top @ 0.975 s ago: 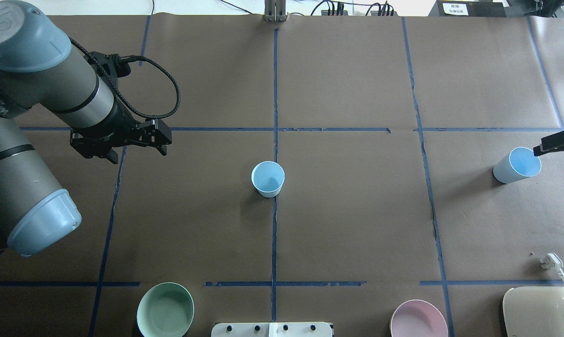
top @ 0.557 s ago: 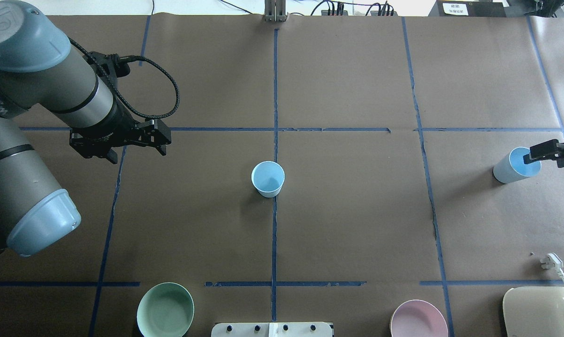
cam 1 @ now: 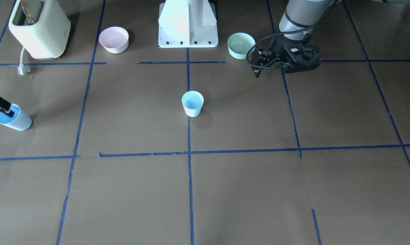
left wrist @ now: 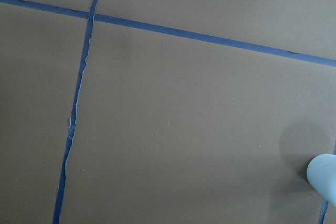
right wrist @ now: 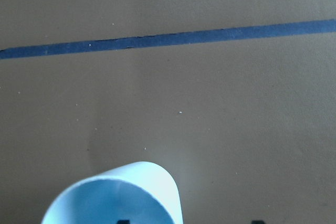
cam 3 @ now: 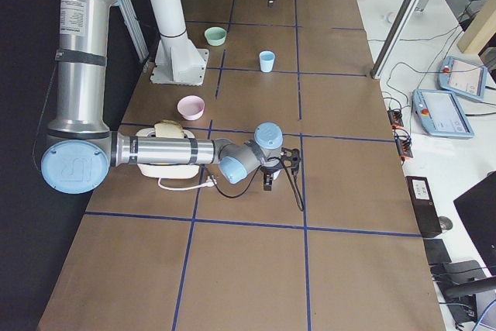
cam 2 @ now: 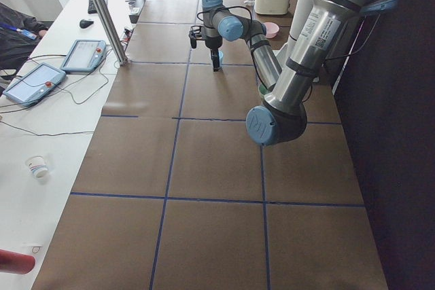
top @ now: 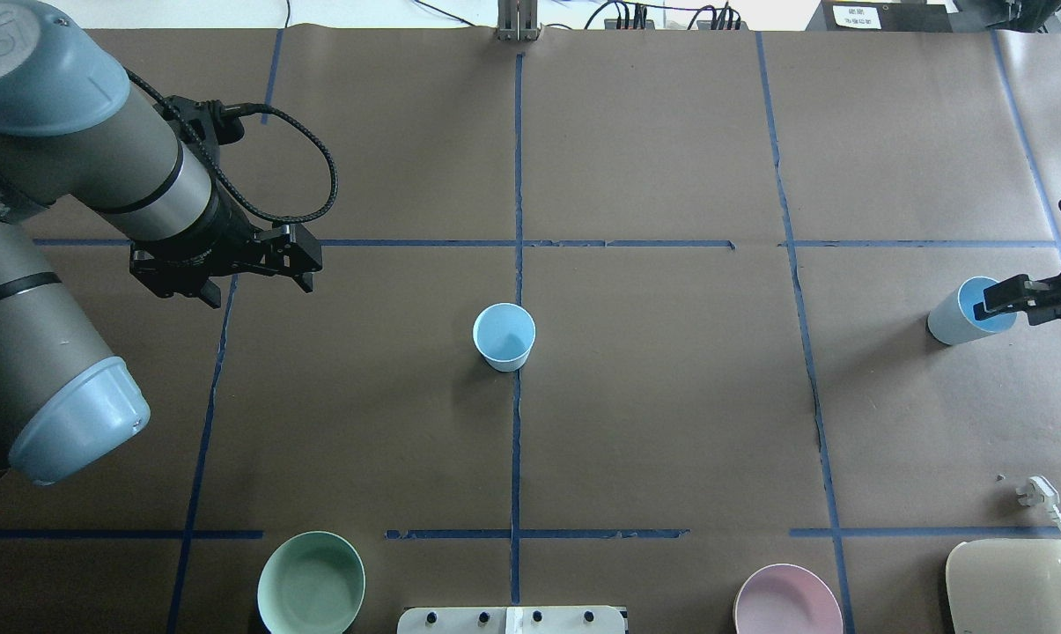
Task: Stack blue cups with both arms
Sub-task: 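Grasp the other light-blue cup with the right gripper while the left arm retracts, then carry the held cup with the right gripper over the center cup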
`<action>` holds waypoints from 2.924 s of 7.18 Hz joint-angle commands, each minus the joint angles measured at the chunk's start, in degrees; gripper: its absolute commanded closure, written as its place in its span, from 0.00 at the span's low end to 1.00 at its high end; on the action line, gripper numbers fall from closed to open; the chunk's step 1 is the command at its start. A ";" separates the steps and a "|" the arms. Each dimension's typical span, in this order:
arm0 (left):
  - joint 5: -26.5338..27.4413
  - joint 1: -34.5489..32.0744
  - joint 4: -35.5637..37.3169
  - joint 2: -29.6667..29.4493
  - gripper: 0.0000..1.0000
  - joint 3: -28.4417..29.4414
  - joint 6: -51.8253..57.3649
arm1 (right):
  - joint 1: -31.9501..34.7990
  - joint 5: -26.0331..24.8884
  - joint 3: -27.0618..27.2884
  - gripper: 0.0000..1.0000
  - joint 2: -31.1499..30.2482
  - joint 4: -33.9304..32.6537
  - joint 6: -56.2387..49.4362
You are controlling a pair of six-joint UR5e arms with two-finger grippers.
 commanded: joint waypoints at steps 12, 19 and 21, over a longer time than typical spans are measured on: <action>-0.26 -18.34 -0.62 18.09 0.00 -1.03 43.03 | -12.75 -5.81 21.06 1.00 34.92 -40.61 25.34; -3.60 -26.19 -2.01 20.39 0.00 5.84 56.80 | -28.96 -19.64 15.81 1.00 46.59 -44.89 32.41; -3.60 -26.28 -2.02 20.48 0.00 5.84 56.80 | -31.77 -22.81 14.38 1.00 47.68 -44.74 33.64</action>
